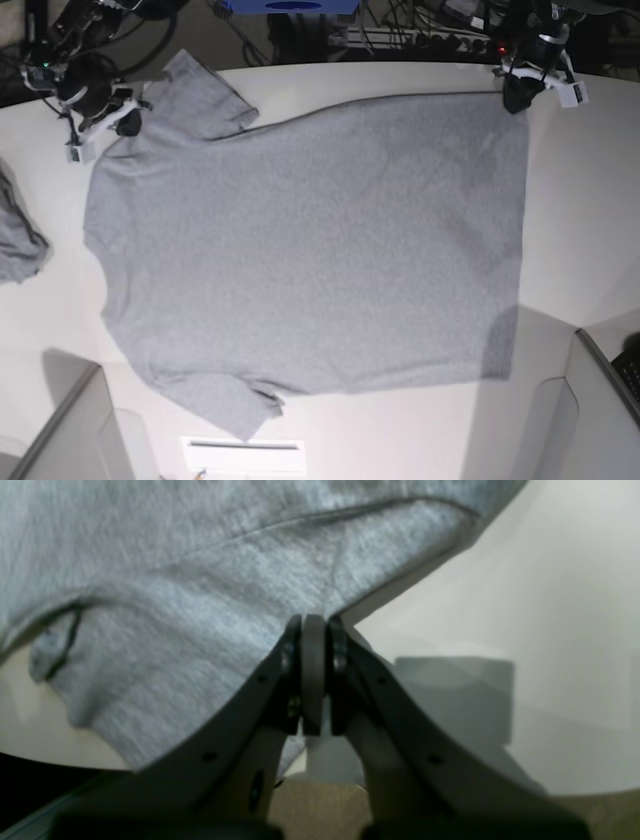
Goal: Fold the T-shirt properly
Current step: 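Grasp the shirt's shoulder edges with both grippers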
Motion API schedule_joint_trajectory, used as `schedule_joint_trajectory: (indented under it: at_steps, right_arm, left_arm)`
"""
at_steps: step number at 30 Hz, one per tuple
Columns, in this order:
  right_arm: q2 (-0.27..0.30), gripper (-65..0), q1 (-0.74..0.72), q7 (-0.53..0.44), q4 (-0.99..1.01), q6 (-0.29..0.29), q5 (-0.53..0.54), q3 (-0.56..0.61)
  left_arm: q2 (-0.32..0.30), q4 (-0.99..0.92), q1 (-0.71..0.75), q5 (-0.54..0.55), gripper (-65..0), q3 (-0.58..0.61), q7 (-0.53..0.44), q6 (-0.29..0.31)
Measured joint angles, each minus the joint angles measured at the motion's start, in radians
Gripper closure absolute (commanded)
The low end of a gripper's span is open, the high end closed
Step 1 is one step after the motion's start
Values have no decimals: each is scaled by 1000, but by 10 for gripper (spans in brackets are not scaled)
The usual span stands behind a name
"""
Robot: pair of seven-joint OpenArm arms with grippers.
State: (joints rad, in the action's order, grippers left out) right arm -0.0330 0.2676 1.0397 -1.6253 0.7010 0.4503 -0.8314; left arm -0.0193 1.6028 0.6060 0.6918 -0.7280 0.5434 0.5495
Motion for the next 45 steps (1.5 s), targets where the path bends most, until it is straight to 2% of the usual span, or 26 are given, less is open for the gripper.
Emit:
schedule_joint_trajectory:
  at_steps: [8, 15, 20, 28, 37, 41, 45]
  right_arm:
    - [-3, 0, 49, -6, -34, 0, 5, 0]
    - [-9, 0, 77, 66, -124, 3, -64, 7]
    - [-14, 0, 73, 72, -201, -3, -67, 7]
    - [-14, 0, -25, 240, -250, -3, -65, 10]
    - [-8, 0, -75, 273, -251, -3, -69, 11]
    - [-3, 0, -103, 271, -252, -3, -70, 11]
    - [14, 0, -108, 272, -252, -4, -75, 112]
  left_arm:
    - [-1, 84, 42, -3, 0, -1, 0, -2]
    - [0, 89, 47, -5, 0, 6, 0, -3]
    - [0, 98, 48, -8, 0, 8, 5, -3]
    - [-1, 273, 94, -5, 0, 10, 4, -3]
    - [0, 317, 122, -2, 0, 10, 7, -2]
    - [2, 330, 83, -3, 0, 9, 68, -3]
    - [3, 331, 20, 0, 0, 3, 151, -2]
